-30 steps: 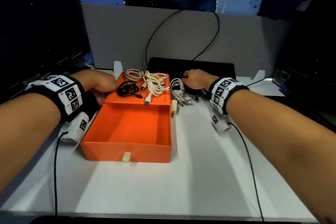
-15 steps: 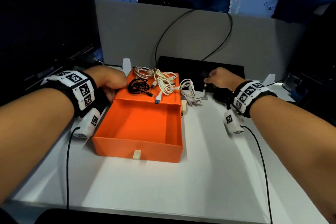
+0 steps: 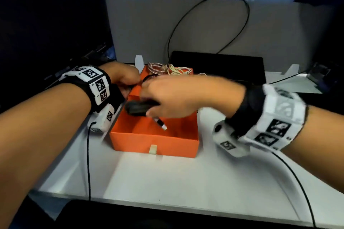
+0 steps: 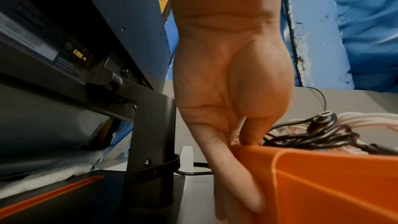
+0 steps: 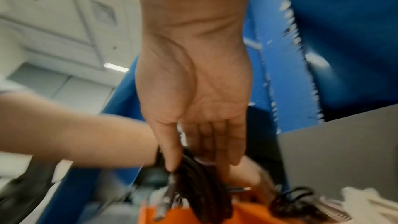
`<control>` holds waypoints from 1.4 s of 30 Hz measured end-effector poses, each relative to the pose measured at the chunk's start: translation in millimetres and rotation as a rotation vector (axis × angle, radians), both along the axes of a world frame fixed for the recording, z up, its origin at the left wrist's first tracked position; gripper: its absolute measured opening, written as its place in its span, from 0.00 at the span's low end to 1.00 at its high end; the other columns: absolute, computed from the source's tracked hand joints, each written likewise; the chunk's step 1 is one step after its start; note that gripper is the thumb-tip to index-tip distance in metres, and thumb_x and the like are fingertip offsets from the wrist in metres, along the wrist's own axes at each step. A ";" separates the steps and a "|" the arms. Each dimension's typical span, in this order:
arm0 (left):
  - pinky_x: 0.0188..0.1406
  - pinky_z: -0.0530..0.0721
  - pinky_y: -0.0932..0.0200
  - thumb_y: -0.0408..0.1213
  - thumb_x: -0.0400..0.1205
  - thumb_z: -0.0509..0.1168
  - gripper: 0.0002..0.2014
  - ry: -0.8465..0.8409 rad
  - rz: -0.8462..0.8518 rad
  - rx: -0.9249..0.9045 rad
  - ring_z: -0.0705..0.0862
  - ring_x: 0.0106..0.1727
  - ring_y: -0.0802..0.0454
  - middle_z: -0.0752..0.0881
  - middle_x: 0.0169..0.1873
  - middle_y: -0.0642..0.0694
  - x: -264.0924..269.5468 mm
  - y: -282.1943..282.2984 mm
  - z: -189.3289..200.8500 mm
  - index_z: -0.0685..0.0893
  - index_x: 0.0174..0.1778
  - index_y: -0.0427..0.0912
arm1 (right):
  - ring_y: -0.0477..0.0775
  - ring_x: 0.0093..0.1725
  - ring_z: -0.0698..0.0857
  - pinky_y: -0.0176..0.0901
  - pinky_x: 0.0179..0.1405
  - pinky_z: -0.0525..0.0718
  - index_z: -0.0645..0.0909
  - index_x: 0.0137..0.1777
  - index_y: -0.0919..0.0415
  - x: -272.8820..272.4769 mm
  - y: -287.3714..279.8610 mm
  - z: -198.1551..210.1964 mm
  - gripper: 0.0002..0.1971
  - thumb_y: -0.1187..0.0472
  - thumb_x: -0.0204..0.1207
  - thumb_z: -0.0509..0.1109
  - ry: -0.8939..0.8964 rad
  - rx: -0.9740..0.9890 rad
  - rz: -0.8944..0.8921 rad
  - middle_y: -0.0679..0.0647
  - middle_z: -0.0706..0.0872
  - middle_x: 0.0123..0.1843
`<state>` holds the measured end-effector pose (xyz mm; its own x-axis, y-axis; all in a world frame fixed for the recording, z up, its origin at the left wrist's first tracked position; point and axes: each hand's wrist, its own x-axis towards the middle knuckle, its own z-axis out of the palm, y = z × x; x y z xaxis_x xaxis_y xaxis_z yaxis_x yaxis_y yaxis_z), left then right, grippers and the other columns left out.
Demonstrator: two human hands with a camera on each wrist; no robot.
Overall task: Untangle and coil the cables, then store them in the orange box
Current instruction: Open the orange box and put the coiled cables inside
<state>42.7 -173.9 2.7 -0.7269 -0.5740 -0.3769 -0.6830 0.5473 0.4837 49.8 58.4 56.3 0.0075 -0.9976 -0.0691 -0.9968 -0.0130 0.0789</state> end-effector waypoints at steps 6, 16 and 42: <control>0.18 0.87 0.51 0.28 0.89 0.57 0.14 -0.068 -0.065 -0.021 0.90 0.24 0.39 0.89 0.39 0.27 -5.3 -2.2 -2.9 0.83 0.62 0.24 | 0.60 0.66 0.86 0.52 0.41 0.80 0.83 0.70 0.55 25.4 -41.8 -57.7 0.15 0.63 0.87 0.65 0.409 0.174 -0.052 0.53 0.84 0.70; 0.25 0.91 0.50 0.31 0.89 0.56 0.15 -0.092 -0.119 -0.070 0.93 0.32 0.37 0.92 0.40 0.28 -3.3 -6.2 -0.2 0.84 0.62 0.26 | 0.67 0.69 0.83 0.57 0.52 0.81 0.57 0.89 0.64 -7.2 -64.6 -89.6 0.30 0.66 0.88 0.59 0.170 0.161 -0.350 0.63 0.79 0.75; 0.27 0.92 0.45 0.33 0.90 0.56 0.16 -0.090 -0.073 -0.043 0.93 0.40 0.29 0.91 0.47 0.24 -12.3 -19.4 -11.0 0.83 0.66 0.28 | 0.59 0.45 0.87 0.52 0.43 0.88 0.77 0.54 0.60 -275.7 113.5 -92.1 0.14 0.59 0.75 0.78 -0.295 -0.157 -0.974 0.59 0.88 0.50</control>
